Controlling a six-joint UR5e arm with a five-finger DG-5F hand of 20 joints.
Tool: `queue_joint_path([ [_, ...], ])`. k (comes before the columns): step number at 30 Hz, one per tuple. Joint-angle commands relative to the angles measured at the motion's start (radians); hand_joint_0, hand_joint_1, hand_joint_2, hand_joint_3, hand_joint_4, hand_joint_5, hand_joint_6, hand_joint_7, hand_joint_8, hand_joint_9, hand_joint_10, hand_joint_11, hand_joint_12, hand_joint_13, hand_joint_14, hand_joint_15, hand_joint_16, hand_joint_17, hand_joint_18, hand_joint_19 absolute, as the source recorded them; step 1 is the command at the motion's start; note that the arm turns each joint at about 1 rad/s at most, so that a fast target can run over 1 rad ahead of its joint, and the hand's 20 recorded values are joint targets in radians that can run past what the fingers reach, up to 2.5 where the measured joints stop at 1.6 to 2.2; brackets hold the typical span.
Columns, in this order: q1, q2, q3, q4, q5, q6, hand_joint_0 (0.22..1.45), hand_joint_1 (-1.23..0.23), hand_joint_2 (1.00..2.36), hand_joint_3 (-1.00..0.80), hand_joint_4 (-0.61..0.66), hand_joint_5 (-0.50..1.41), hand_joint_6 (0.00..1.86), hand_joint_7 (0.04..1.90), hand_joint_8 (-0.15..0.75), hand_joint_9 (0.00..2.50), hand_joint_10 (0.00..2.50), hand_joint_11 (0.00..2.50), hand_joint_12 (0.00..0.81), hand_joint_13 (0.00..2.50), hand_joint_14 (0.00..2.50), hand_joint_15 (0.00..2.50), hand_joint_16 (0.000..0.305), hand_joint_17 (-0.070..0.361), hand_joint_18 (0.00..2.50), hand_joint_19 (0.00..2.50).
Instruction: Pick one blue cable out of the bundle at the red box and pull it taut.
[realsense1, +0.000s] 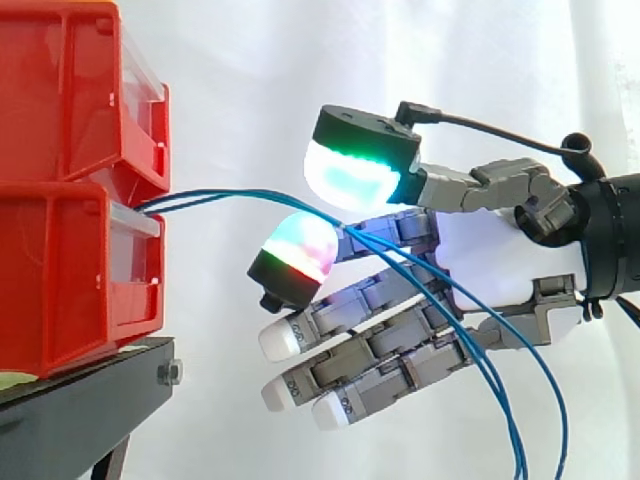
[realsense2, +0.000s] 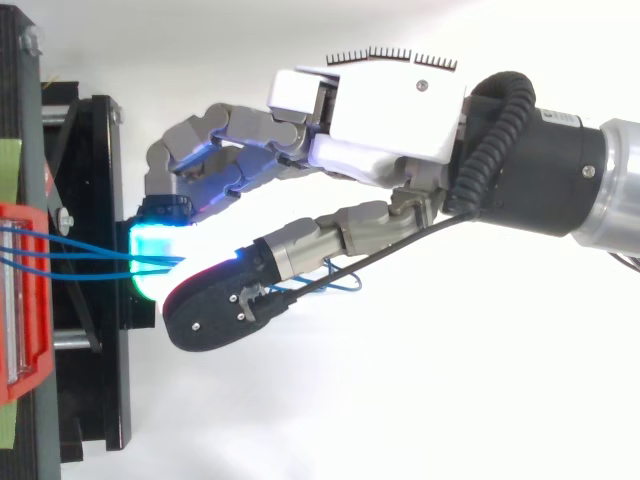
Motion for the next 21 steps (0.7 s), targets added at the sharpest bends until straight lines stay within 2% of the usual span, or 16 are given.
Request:
queue_joint_path([
  [1, 0.0, 0.0, 0.0, -0.004, 0.0, 0.0, 0.49, -0.64, 1.0, -0.5, -0.03, -0.11, 0.77, 1.04, 0.256, 0.73, 0.01, 0.25, 0.372, 0.26, 0.0, 0.07, 0.056, 0.125, 0.3, 0.2],
  [3, 0.0, 0.0, 0.001, -0.004, 0.0, 0.0, 0.58, -0.69, 1.0, -0.45, -0.08, -0.11, 0.76, 1.07, 0.242, 0.74, 0.01, 0.26, 0.351, 0.26, 0.0, 0.07, 0.05, 0.113, 0.28, 0.21],
  [4, 0.0, 0.0, 0.001, -0.004, 0.0, 0.0, 0.58, -0.7, 1.0, -0.43, -0.08, -0.11, 0.77, 1.06, 0.246, 0.74, 0.01, 0.26, 0.351, 0.26, 0.0, 0.06, 0.05, 0.114, 0.28, 0.2],
  [6, 0.0, 0.0, 0.001, -0.004, 0.0, 0.0, 0.58, -0.74, 1.02, -0.28, -0.11, -0.11, 0.78, 1.08, 0.25, 0.75, 0.01, 0.25, 0.351, 0.28, 0.0, 0.07, 0.051, 0.114, 0.31, 0.2],
  [9, 0.0, 0.0, 0.001, -0.005, 0.0, 0.0, 0.58, -0.77, 1.02, -0.22, -0.11, -0.12, 0.79, 1.1, 0.252, 0.75, 0.01, 0.27, 0.35, 0.29, 0.0, 0.08, 0.051, 0.115, 0.32, 0.2],
  [21, 0.0, 0.0, 0.003, -0.005, 0.0, 0.0, 0.62, -0.87, 1.02, -0.17, -0.15, -0.13, 0.83, 1.06, 0.267, 0.77, 0.01, 0.31, 0.35, 0.33, 0.0, 0.07, 0.05, 0.113, 0.38, 0.19],
])
